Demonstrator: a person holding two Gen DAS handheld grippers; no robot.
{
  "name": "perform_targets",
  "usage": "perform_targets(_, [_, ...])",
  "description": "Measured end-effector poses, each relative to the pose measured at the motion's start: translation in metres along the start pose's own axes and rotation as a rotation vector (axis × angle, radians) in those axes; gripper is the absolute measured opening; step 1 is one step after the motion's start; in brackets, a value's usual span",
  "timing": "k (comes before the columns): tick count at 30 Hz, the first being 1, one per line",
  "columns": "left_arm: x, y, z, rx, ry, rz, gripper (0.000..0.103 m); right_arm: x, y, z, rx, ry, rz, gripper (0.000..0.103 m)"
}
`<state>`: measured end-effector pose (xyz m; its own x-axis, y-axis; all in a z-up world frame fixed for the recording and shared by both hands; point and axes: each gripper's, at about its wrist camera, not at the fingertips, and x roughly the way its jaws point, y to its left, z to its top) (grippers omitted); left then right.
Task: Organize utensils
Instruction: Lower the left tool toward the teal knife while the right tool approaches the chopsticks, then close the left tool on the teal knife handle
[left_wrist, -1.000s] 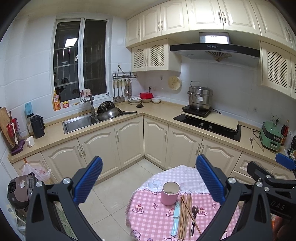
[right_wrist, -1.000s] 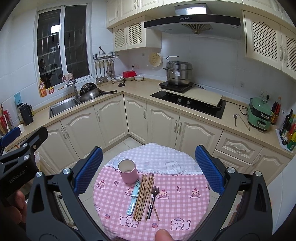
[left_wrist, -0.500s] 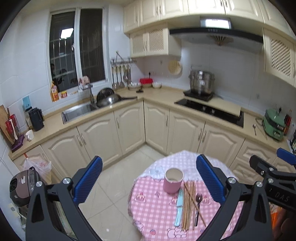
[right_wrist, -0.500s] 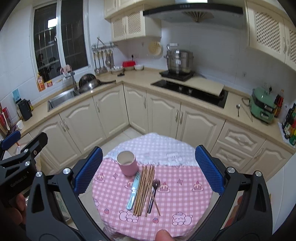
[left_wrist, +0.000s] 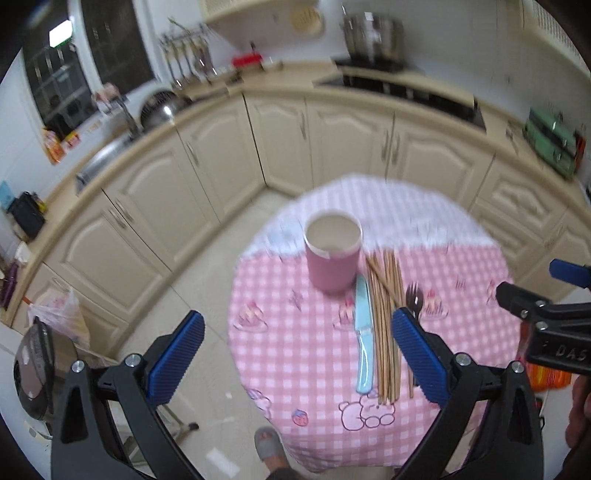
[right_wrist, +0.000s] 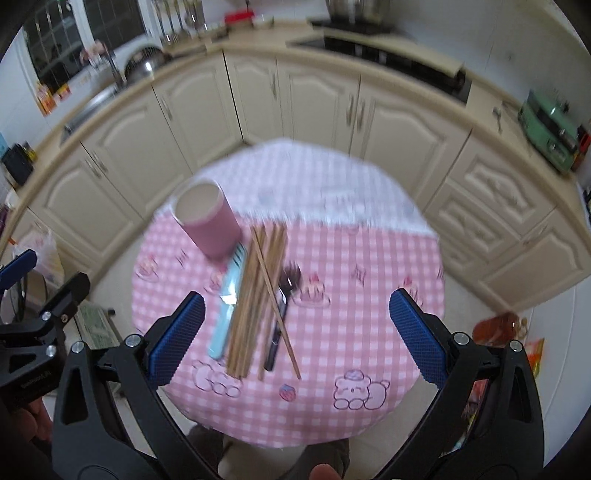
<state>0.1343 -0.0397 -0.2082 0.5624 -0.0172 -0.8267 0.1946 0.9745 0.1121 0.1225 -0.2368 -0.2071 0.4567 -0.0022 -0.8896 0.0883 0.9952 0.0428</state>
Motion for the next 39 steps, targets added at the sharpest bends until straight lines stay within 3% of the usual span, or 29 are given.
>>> perform_targets(8, [0.105, -0.025, -0.022, 0.009, 0.177, -0.039, 0.099, 0.067, -0.025, -0.021, 0.015, 0.137, -0.024, 0.098])
perform_targets(12, [0.137, -0.035, -0.027, 0.022, 0.241, -0.045, 0.099, 0.087, -0.03, -0.028, 0.018, 0.181, -0.03, 0.098])
perform_targets(29, [0.211, -0.067, -0.023, 0.075, 0.357, -0.03, 0.099, 0.105, -0.046, -0.042, 0.053, 0.24, -0.033, 0.098])
perform_targets(39, [0.235, -0.069, -0.014, 0.034, 0.401, -0.028, 0.099, 0.108, -0.05, -0.037, 0.041, 0.249, -0.031, 0.098])
